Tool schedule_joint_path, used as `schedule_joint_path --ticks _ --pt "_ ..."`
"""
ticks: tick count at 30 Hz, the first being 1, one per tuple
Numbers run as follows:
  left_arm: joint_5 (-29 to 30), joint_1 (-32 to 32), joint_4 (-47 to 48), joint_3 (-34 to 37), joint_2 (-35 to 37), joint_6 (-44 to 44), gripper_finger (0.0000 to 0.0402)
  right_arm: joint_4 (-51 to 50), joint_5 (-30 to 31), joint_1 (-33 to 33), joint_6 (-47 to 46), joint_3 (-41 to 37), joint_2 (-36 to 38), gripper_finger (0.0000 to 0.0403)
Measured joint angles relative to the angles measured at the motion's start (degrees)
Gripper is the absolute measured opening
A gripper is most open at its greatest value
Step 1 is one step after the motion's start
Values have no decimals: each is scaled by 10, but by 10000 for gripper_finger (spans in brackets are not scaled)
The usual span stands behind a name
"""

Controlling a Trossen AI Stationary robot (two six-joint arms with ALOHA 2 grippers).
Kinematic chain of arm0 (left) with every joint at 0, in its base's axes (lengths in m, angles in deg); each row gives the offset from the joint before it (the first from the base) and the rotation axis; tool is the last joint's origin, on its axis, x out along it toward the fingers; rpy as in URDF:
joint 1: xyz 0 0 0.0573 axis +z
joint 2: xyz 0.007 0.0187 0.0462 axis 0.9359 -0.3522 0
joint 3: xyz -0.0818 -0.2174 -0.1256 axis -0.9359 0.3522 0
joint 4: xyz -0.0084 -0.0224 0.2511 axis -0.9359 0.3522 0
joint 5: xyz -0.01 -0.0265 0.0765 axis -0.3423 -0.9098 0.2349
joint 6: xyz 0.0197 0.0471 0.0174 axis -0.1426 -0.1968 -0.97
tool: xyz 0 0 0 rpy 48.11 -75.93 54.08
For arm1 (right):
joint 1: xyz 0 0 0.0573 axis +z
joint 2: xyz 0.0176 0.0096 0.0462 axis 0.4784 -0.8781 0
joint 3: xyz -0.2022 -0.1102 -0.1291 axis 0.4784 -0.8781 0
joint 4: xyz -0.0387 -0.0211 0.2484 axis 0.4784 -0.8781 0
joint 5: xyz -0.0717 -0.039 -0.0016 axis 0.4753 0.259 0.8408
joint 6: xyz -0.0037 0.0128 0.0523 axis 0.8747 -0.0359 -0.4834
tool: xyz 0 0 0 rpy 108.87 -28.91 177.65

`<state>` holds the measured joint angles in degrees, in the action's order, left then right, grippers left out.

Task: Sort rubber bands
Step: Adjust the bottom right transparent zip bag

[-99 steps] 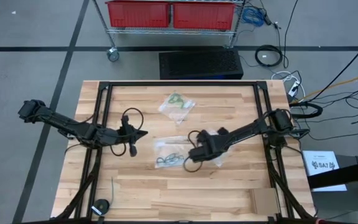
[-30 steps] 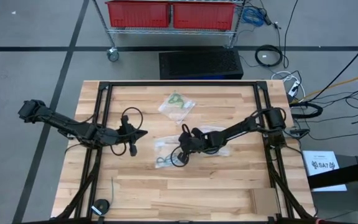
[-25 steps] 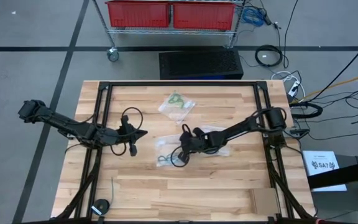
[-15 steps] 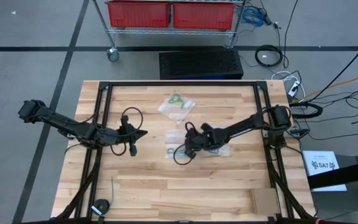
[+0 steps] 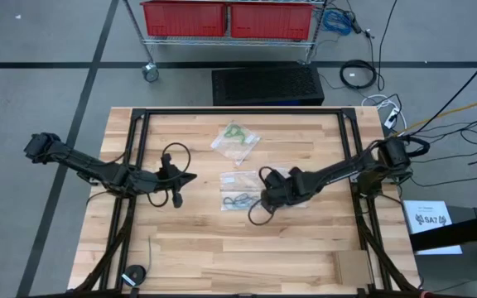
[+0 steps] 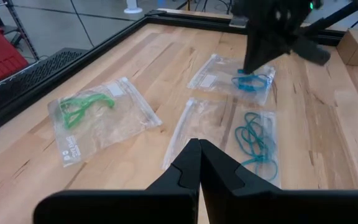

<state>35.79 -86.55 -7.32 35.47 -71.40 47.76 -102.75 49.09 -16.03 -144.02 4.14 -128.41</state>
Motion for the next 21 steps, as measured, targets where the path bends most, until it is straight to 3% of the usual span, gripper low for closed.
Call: schedule_joint_path --ticks 7,13,17,21 --pt "0 0 0 0 0 0 11 8 -49 28 -5 -42 -29 0" --pt "1 1 -1 0 0 0 11 -58 -78 62 -20 -44 -8 0" --pt "12 21 0 0 0 17 11 -61 -8 60 -27 -31 45 0" --pt "25 65 0 0 -7 28 9 9 63 5 12 -29 82 0"
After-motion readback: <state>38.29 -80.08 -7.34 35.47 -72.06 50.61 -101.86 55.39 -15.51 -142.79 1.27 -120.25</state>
